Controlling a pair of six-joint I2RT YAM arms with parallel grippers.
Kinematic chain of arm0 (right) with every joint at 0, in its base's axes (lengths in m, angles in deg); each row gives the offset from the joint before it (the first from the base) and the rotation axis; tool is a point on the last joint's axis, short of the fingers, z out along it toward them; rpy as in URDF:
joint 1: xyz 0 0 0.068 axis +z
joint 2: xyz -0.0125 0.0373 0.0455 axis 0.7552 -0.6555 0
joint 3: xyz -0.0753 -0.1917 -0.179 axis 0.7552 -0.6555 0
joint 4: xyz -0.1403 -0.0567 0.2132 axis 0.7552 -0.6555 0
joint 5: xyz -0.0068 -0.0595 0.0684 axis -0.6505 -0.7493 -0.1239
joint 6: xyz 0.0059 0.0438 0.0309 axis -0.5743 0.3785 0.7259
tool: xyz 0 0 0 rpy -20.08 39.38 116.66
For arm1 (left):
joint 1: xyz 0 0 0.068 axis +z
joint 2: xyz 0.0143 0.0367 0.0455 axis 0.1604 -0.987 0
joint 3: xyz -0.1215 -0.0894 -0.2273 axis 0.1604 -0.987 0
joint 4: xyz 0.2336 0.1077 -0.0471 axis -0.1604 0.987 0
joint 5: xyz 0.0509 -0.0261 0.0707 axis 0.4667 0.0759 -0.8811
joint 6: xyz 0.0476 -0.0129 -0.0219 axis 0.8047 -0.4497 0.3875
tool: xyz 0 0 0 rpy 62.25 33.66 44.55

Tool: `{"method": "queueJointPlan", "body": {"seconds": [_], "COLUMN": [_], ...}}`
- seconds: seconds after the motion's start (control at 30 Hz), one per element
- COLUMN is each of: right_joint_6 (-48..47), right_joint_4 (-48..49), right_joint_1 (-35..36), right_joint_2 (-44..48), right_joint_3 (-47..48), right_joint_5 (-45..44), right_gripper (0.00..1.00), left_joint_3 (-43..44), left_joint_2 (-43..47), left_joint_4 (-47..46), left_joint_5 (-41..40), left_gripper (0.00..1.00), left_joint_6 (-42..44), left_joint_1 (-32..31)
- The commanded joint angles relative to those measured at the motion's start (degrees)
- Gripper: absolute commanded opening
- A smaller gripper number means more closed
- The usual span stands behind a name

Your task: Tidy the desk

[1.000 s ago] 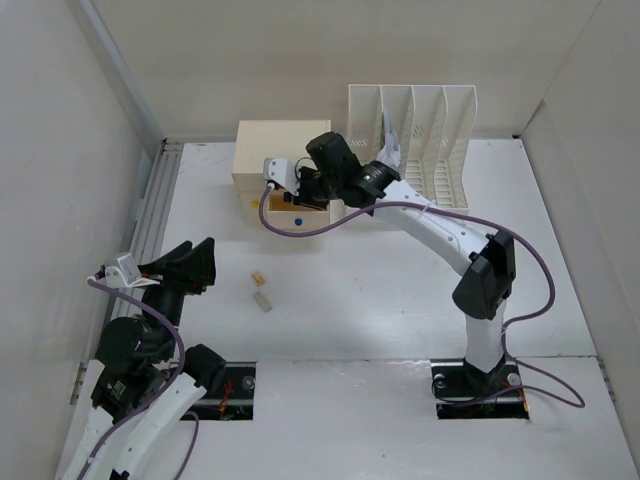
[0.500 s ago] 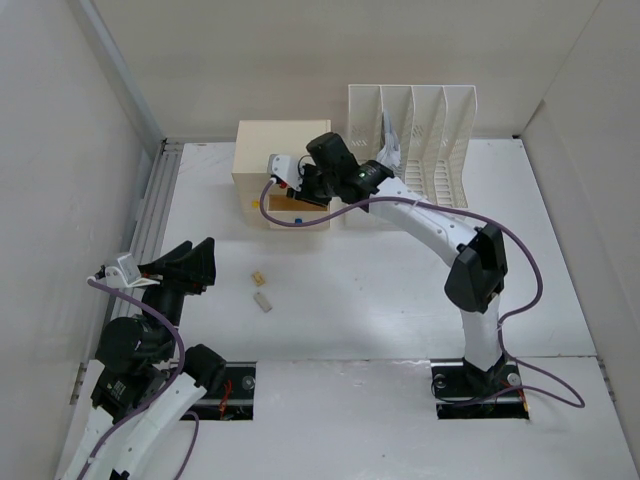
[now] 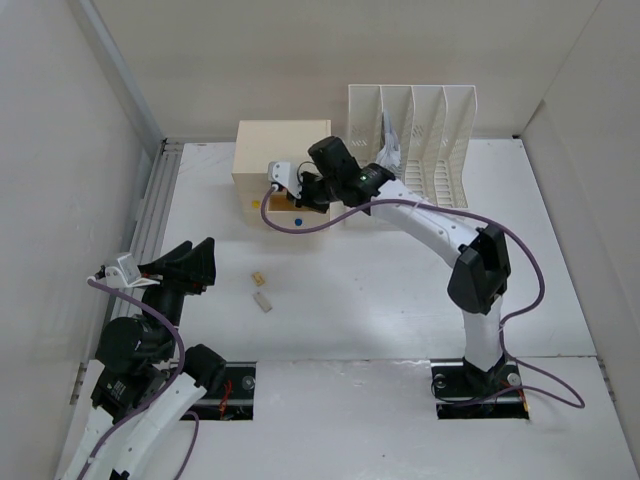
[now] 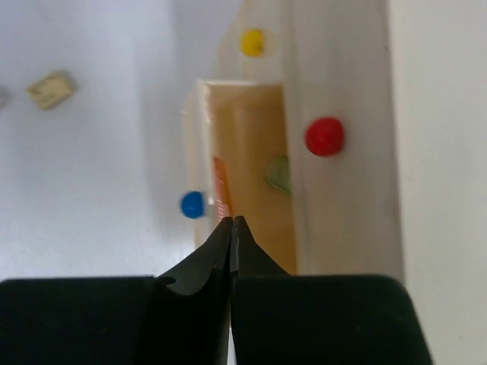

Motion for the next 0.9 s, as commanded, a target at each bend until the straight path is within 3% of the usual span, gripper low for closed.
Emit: {"method": "queueJointPlan", "body": {"seconds": [0.0, 0.13, 0.3, 0.57, 0.73, 0.87], "right_joint_6": [0.73, -1.89, -4.11, 6.26, 7.85, 8.46], "right_joint_4": [1.40, -6.74, -10.57, 5.59, 22.79, 26.00], "right_joint_1": [-0.04, -0.04, 0.48, 0.49, 2.51, 3.04], "right_joint_2": [5.22, 2.43, -3.90, -5.05, -2.51, -4.35], "right_joint_3": [-1.03, 1.24, 3.45, -3.84, -11.66, -10.45], "right_joint_5": [14.69, 23.49, 19.74, -8.43, -25.86, -35.46], "right_gripper": [0.00, 0.00, 0.00, 0.00, 0.00, 0.00], "left_joint_3": [-0.07, -0.07, -0.07, -0.07, -0.07, -0.60], "left_joint_2": [0.09, 0.09, 0.62, 0.09, 0.09, -0.43], "left_joint_4": [-2.63, -2.63, -2.11, -2.11, -2.11, -2.63], "left_joint_5": [-0.43, -0.43, -0.43, -0.43, -0.43, 0.62], "left_gripper": [0.57, 0.57, 0.57, 0.57, 0.57, 0.57], "left_joint_6": [0.46, -0.07, -0.07, -0.07, -0.07, -1.20], "left_joint_1": [0.25, 0.25, 0.25, 0.25, 0.25, 0.25]}}
